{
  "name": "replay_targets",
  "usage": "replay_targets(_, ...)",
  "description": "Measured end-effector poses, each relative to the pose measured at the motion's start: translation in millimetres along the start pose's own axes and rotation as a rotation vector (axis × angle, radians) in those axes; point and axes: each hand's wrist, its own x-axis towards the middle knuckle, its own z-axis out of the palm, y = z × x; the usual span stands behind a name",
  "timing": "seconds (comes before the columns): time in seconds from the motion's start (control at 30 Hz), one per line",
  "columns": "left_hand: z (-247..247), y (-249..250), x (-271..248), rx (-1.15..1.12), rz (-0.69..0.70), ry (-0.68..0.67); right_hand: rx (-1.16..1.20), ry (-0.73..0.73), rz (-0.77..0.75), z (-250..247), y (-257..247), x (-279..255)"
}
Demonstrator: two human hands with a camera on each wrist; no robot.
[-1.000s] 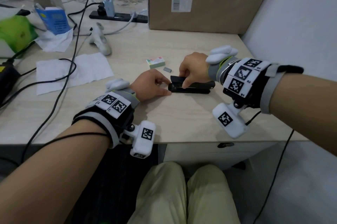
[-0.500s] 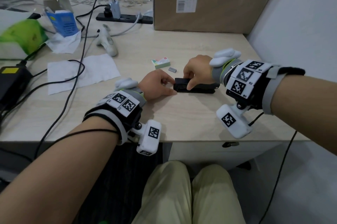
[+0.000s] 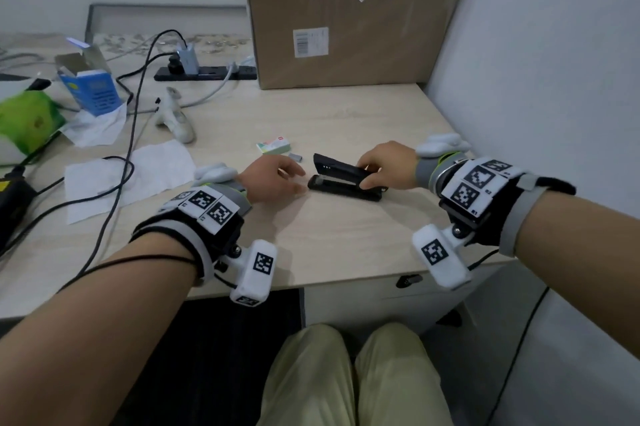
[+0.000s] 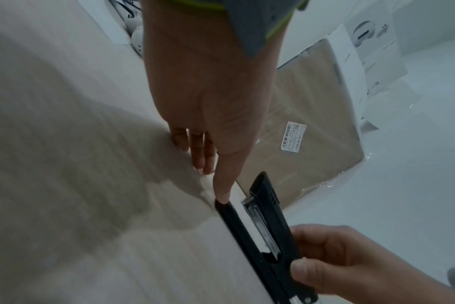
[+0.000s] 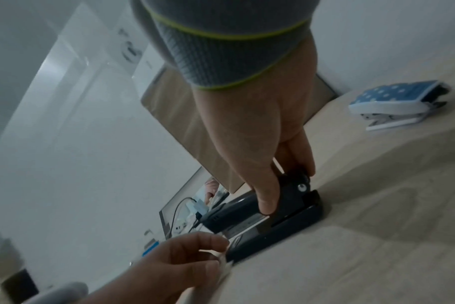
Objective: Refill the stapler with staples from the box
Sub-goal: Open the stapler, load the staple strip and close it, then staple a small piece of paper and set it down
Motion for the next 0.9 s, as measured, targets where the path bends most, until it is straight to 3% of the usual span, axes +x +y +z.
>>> replay_targets(0.33, -7.5, 1.6, 31.0, -0.015, 0.026, 0.162, 0.037, 0.199, 0.373, -13.9, 1.2, 30.3)
replay_targets(0.57, -11.6, -4.0, 45.2, 0.104, -0.004, 0.186, 0.138, 0.260, 0.331, -5.7, 3.3, 65.9)
replay_targets(0.8, -8.5, 5.5, 49.3, 0.219, -0.023, 0.103, 0.164, 0.188, 0.401, 2.5, 1.4, 67.8)
replay_targets(0.9, -5.8, 8.4, 50.7, 0.279, -0.012, 0.051, 0.147, 0.305, 0.434, -4.4, 6.5, 55.4)
